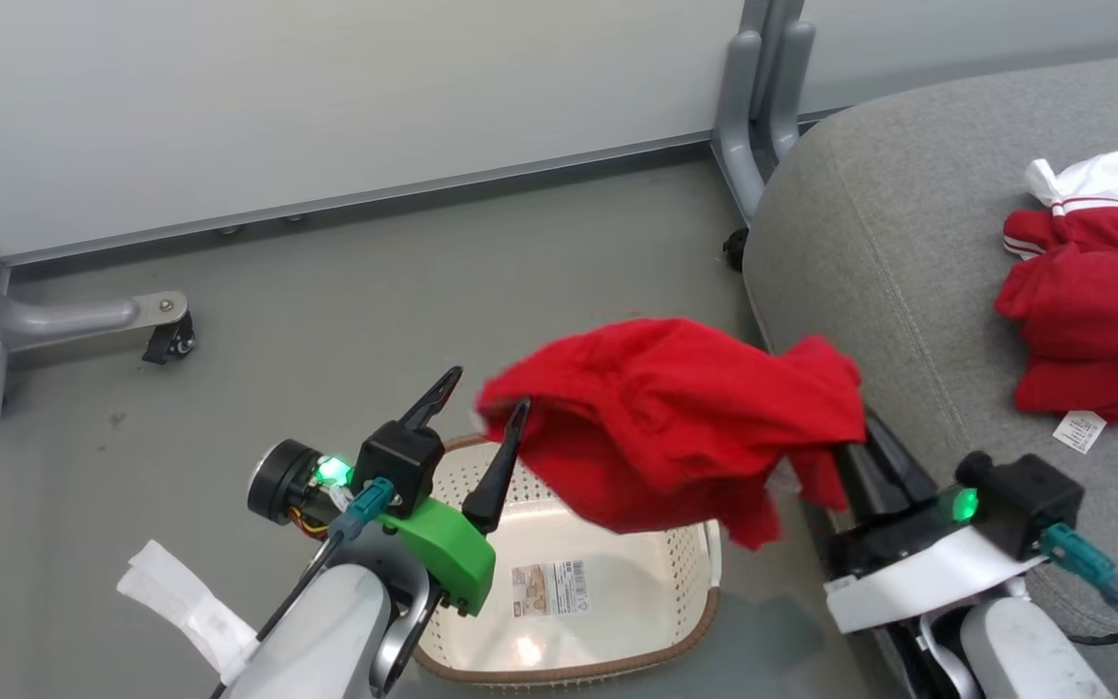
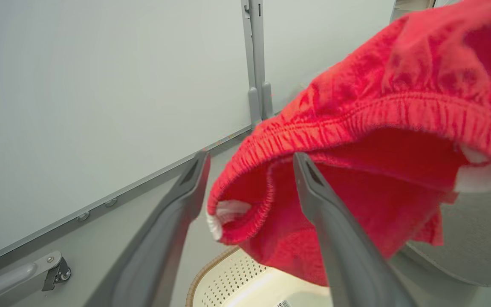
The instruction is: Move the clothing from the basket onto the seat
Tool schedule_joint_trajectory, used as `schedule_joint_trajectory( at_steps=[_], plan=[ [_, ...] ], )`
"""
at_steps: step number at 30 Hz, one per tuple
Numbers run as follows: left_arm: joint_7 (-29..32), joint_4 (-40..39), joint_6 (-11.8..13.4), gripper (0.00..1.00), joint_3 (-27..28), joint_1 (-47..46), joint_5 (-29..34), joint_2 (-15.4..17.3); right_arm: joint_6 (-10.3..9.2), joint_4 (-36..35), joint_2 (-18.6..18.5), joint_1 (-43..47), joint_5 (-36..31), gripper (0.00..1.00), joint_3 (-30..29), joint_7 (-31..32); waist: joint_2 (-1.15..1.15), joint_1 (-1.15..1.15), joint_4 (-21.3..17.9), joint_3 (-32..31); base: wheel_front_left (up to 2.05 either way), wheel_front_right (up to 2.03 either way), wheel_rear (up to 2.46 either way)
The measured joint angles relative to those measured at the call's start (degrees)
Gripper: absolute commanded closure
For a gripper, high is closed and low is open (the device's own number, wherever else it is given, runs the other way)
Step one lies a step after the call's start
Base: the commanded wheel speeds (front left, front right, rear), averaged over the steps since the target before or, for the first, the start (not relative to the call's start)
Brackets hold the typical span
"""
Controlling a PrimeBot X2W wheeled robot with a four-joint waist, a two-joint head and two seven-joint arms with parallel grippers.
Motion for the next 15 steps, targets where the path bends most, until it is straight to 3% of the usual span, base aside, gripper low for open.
schedule_joint_trajectory(
  at_steps=[5,15],
  plan=[
    [-0.3,-0.5,0.4,0.00,0.3,0.4,-0.5,0.8,0.00,-4.9,-0.7,-0.1,-1.1,1.00,-4.3,0.0,0.00,0.00,-2.3,0.7,0.00,0.00,0.00],
    [0.1,-1.9,0.7,0.00,-0.4,0.1,-0.6,1.7,0.00,-10.8,-0.9,0.3,-2.2,1.00,-6.3,0.0,0.00,0.00,-9.6,2.2,0.00,0.00,0.00]
  ],
)
